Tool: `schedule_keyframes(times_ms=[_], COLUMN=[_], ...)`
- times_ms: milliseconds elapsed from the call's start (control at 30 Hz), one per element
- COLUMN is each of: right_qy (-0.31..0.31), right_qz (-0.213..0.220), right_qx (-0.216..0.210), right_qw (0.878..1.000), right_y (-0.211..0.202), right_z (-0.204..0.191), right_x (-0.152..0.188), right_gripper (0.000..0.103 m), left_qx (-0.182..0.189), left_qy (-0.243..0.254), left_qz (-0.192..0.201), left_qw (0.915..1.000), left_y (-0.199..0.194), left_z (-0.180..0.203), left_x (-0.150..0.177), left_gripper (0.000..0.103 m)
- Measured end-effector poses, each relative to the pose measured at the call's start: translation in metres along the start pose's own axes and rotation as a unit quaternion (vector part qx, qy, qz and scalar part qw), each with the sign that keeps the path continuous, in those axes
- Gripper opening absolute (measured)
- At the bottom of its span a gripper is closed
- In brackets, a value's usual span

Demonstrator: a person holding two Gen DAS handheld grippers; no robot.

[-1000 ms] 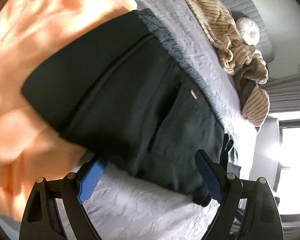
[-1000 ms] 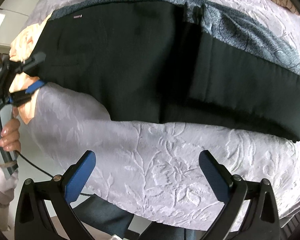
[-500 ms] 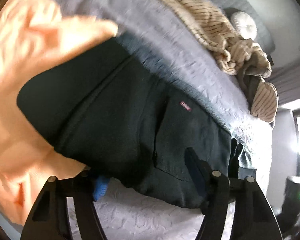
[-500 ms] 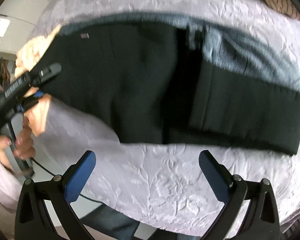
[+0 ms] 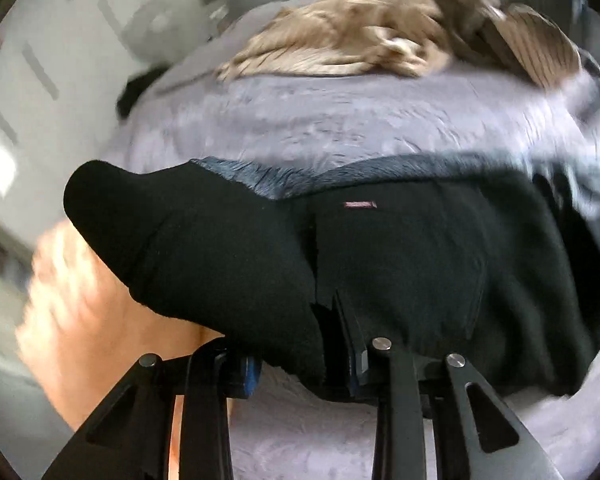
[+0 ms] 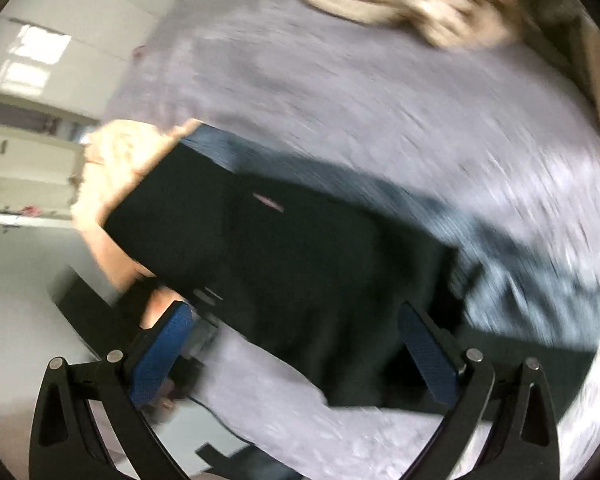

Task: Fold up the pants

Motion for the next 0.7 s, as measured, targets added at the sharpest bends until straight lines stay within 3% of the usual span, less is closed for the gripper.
schedule_keyframes(times_ms=[133,333,400,467,500,600,700], right_qy=[-0.059,-0.173,-0.189,-0.189,-0.179,-0.157,-0.134], right_qz=[-0.031,-0.116,-0.143,-0.169,-0.181,-0.169,-0.135], right_qx=[-0.035,-0.008,0.015,0.032,0.032,0.017,-0.032], right_qw=[0.997,0.978,0.971,0.967,0.967,0.973,0.981], right_y=[0.020,0.083,0.101,0.118,0.124,0.116,0.084], right_z=[-0.060,-0.140,-0.148,-0.145,-0.141,-0.130,-0.113], right_x=[-0.038,-0.048,-0.043,-0.040,-0.040,-0.046,-0.044], right_gripper=[0.103,0.103,0.100,0.072,0.030,0.025,0.024], left_qx=[-0.021,-0.033,-0.035,-0.036,-0.036,-0.038,-0.035], left_qy=[0.032,0.039,0.036,0.034,0.033,0.034,0.041], left_qz=[0.001,0.000,0.000,0.000,-0.002,0.003,0.022], left_qw=[0.9993,0.9987,0.9987,0.9988,0.9988,0.9987,0.9983], left_y=[0.002,0.002,0.000,-0.001,-0.003,-0.012,-0.029], left_z=[0.004,0.010,0.011,0.011,0.012,0.014,0.019], left_x=[0.003,-0.001,0.000,-0.001,0.000,-0.004,-0.014], left_gripper=[0.033,0.033,0.033,0.033,0.033,0.033,0.033])
Point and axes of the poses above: each gripper's, at about its wrist camera, not at the fingertips, and y roughly the way its jaws point, z to its right, x to its underside, the point moved 4 cm from there along y, roughly the way its jaws point, and after that the axes turned 4 degrees about z, right-handed, at the moved point
